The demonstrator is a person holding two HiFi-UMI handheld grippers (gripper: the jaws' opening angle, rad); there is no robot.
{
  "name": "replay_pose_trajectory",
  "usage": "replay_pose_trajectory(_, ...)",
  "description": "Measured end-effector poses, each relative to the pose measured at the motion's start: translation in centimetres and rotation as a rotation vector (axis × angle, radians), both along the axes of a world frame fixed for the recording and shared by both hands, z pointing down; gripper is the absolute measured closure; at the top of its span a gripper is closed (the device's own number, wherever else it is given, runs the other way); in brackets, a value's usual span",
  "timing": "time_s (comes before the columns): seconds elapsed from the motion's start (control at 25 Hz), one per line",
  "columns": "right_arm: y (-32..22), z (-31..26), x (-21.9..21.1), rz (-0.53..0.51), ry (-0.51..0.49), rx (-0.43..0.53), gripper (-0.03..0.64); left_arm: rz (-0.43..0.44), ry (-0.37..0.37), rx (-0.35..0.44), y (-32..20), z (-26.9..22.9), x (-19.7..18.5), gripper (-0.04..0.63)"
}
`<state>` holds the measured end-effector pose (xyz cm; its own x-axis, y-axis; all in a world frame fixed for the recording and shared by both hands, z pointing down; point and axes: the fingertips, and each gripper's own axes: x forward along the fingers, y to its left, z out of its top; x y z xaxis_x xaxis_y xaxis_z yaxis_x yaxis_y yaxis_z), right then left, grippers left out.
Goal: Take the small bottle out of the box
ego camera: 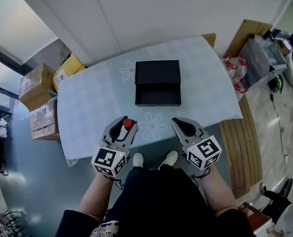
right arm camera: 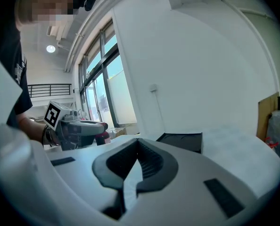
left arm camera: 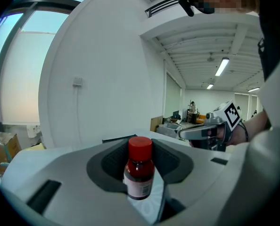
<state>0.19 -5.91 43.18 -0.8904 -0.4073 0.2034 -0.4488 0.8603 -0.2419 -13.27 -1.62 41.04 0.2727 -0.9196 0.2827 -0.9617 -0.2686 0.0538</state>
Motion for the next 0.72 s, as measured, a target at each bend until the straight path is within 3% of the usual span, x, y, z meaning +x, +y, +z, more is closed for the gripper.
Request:
replay_pose_trajectory(0.28, 2.9, 0.0, -5.5, 0.006, 0.010, -0.001, 0.598, 0.006, 0.024, -0.008, 3.5, 0.4, -4.8, 0.425)
replay_pose_trajectory(0.72, 7.7, 0.0, -10.0, 0.130, 0.037, 0.008, 0.598, 0.149, 0.040, 0.021, 6.3, 0.1, -8.7, 0.425)
